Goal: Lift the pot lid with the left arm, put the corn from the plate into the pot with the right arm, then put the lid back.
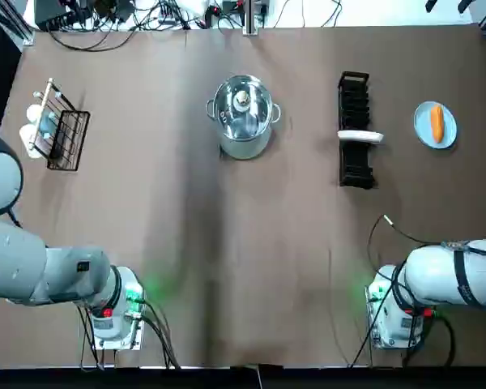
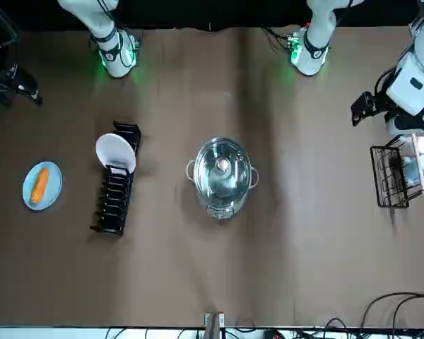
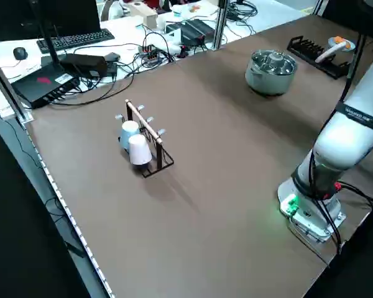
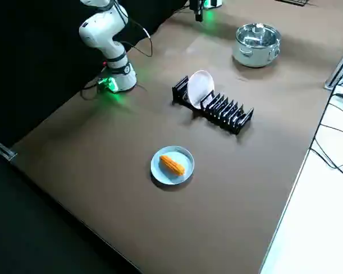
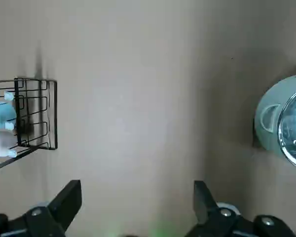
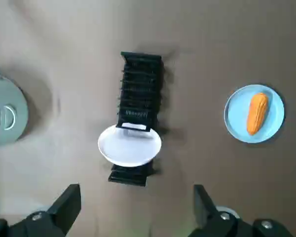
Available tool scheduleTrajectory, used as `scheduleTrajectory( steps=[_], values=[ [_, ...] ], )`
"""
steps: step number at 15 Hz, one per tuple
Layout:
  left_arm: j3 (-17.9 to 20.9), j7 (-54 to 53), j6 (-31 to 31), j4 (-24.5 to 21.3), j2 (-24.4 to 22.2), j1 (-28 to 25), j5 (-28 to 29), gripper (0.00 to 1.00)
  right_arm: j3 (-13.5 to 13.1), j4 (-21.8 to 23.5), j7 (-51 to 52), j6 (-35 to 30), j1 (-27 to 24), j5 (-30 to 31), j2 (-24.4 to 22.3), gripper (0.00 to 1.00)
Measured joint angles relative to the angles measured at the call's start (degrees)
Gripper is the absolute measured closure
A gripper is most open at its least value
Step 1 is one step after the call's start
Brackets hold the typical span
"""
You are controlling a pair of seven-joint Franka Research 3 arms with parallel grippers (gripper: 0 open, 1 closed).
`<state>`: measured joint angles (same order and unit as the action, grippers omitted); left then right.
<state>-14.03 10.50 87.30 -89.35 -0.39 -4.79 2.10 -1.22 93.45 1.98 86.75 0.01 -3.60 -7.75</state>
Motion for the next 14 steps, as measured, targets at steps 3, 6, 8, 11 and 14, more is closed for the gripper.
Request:
scheduleTrajectory(
  steps=[3, 6, 8, 11, 14],
  values=[
    [0.0, 0.0, 0.0, 0.0, 0.0, 0.0, 0.0, 0.0, 0.1, 0.0, 0.1, -0.3, 0.1, 0.0, 0.0, 0.0],
    [0.0, 0.1, -0.1, 0.0, 0.0, 0.2, 0.0, 0.0, 0.1, 0.3, 0.4, -0.3, 1.3, 0.1, 0.1, 0.0],
    [-0.2, 0.2, -0.1, -0.1, 0.0, 0.8, 0.0, 0.0, 0.1, 0.3, 0.4, -0.3, 1.5, 0.1, 0.2, 0.0],
    [-0.8, 0.5, -0.2, -0.9, 1.1, 4.1, -0.1, 0.0, -0.2, 0.4, 0.4, -1.4, 1.2, 0.1, 0.4, 0.0],
    [-1.0, 4.3, -0.1, -1.3, 4.5, 9.3, -1.2, 0.0, -0.3, 0.5, 0.4, -3.7, 1.1, 0.1, 0.8, 0.0]
  ],
)
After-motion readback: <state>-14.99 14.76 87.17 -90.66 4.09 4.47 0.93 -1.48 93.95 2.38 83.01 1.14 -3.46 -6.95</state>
